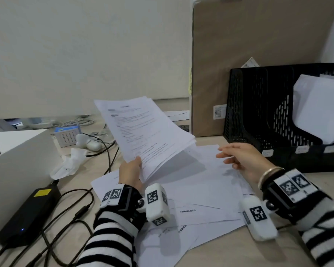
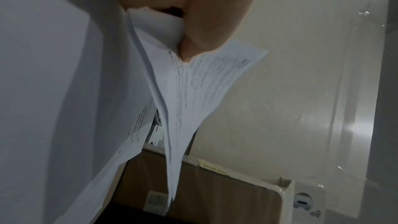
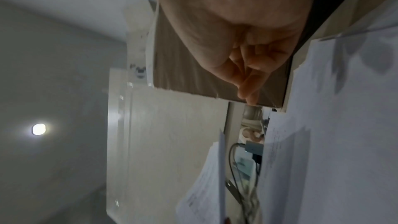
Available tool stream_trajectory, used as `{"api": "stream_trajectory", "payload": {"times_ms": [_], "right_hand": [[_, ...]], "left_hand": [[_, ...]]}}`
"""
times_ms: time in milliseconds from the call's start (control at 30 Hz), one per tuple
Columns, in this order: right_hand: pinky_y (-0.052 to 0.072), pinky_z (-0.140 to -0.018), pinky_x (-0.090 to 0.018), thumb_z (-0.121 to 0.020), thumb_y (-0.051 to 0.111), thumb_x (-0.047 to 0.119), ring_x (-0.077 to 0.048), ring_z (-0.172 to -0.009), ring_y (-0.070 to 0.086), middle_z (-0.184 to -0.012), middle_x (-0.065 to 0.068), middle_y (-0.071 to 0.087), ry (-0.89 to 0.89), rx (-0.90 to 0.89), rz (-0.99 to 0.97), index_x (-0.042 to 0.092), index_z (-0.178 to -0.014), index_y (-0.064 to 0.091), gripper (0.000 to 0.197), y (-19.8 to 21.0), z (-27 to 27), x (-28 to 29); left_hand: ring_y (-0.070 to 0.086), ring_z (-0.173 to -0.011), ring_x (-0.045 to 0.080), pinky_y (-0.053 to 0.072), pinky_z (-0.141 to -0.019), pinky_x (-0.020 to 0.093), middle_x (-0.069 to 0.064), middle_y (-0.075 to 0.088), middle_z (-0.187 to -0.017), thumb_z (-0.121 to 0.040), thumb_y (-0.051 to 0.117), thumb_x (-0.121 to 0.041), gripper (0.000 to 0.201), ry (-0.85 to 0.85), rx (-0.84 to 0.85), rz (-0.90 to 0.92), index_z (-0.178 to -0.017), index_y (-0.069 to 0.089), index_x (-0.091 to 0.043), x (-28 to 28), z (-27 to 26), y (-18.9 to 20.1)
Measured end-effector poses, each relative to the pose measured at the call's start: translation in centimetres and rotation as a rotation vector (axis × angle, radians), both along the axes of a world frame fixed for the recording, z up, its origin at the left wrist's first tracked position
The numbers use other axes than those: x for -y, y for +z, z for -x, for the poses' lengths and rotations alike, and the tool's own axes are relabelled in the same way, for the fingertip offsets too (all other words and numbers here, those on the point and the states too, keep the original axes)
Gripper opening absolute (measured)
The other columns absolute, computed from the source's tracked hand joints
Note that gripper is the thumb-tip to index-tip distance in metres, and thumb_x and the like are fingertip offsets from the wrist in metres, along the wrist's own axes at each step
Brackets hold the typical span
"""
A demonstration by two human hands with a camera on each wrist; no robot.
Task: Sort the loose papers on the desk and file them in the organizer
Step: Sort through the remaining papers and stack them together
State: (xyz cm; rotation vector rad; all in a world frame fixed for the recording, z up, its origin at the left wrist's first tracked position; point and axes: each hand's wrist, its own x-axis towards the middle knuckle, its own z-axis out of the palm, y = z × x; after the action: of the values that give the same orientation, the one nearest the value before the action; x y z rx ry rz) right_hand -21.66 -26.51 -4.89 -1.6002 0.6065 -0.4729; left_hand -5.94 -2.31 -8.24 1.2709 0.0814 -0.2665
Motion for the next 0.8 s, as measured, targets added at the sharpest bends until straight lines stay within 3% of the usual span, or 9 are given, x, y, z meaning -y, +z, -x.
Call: {"api": "stream_trajectory", "payload": {"times_ms": [67,167,267,333,400,533,633,700,800], "right_hand": [[0.038,-0.052,-0.019,-0.091,0.058,0.011,-0.010,-0.065,0.062,-0.093,-0.006,0.074,0.086,-0.142,0.200,0.010,-0.097,0.068,0.012,0.9,-1.7,-0.6],[0.046,-0.060,-0.022,-0.086,0.065,0.015,-0.013,-0.078,0.063,-0.095,-0.001,0.070,0.259,-0.333,0.606,0.016,-0.097,0.069,0.011,2.4,-5.7,-1.3],[0.045,-0.091,-0.028,-0.084,0.071,0.023,-0.019,-0.108,0.058,-0.123,-0.004,0.061,0.438,-0.601,0.948,0.014,-0.124,0.059,0.043,3.0,-10.2,-1.6],[0.041,-0.102,-0.033,-0.079,0.076,0.030,-0.022,-0.121,0.052,-0.135,-0.002,0.052,0.497,-0.746,1.002,0.017,-0.137,0.046,0.066,3.0,-12.4,-1.5],[0.041,-0.104,-0.037,-0.072,0.080,0.038,-0.023,-0.121,0.052,-0.138,0.001,0.051,0.525,-0.869,1.039,0.022,-0.141,0.039,0.082,2.5,-13.6,-1.3],[0.048,-0.088,-0.030,-0.065,0.082,0.047,-0.019,-0.099,0.058,-0.117,0.003,0.059,0.511,-0.939,1.029,0.030,-0.125,0.050,0.071,1.0,-13.9,-0.3],[0.047,-0.089,-0.030,-0.063,0.083,0.049,-0.017,-0.101,0.056,-0.111,0.007,0.053,0.471,-0.906,0.987,0.030,-0.113,0.056,0.060,0.5,-13.2,0.2],[0.044,-0.086,-0.028,-0.065,0.082,0.047,-0.017,-0.105,0.052,-0.115,0.007,0.047,0.437,-0.886,0.968,0.026,-0.118,0.055,0.063,0.1,-12.7,0.3],[0.044,-0.098,-0.035,-0.062,0.085,0.045,-0.021,-0.111,0.054,-0.127,0.001,0.052,0.391,-0.841,0.870,0.023,-0.131,0.045,0.083,-0.4,-12.4,0.6]], "left_hand": [[0.063,-0.103,0.035,0.050,-0.095,0.053,0.012,0.066,-0.117,-0.080,0.059,-0.021,0.031,0.046,0.028,-0.028,-0.109,0.058,-0.009,-0.4,-1.1,-0.5],[0.062,-0.104,0.033,0.049,-0.097,0.049,0.011,0.064,-0.116,-0.094,0.050,-0.008,0.032,0.101,0.052,0.016,-0.125,0.055,-0.008,-0.6,-0.2,0.3],[0.062,-0.106,0.033,0.048,-0.098,0.050,0.013,0.063,-0.119,-0.097,0.044,-0.002,0.037,0.116,0.054,0.040,-0.134,0.050,-0.005,-0.7,-0.2,0.1],[0.062,-0.104,0.033,0.049,-0.098,0.049,0.014,0.063,-0.120,-0.097,0.044,-0.003,0.038,0.113,0.036,0.039,-0.134,0.050,-0.004,-0.8,-0.7,-0.2],[0.062,-0.104,0.034,0.048,-0.098,0.049,0.013,0.063,-0.116,-0.098,0.044,-0.004,0.037,0.106,0.022,0.043,-0.135,0.050,-0.004,-0.7,-1.1,-0.5],[0.063,-0.104,0.033,0.048,-0.098,0.051,0.012,0.064,-0.117,-0.098,0.046,-0.006,0.036,0.075,0.008,0.057,-0.134,0.051,-0.008,-0.6,-1.4,-0.7],[0.064,-0.104,0.034,0.049,-0.097,0.052,0.011,0.066,-0.115,-0.097,0.048,-0.009,0.034,0.068,0.006,0.040,-0.130,0.053,-0.008,-0.7,-1.7,-0.9],[0.064,-0.102,0.036,0.049,-0.096,0.053,0.012,0.067,-0.113,-0.095,0.049,-0.011,0.036,0.052,0.001,0.009,-0.131,0.052,-0.006,-0.7,-1.9,-1.2],[0.063,-0.104,0.037,0.049,-0.097,0.054,0.013,0.066,-0.115,-0.096,0.050,-0.011,0.039,0.035,-0.005,-0.002,-0.135,0.050,-0.006,-0.8,-1.9,-1.1]]}}
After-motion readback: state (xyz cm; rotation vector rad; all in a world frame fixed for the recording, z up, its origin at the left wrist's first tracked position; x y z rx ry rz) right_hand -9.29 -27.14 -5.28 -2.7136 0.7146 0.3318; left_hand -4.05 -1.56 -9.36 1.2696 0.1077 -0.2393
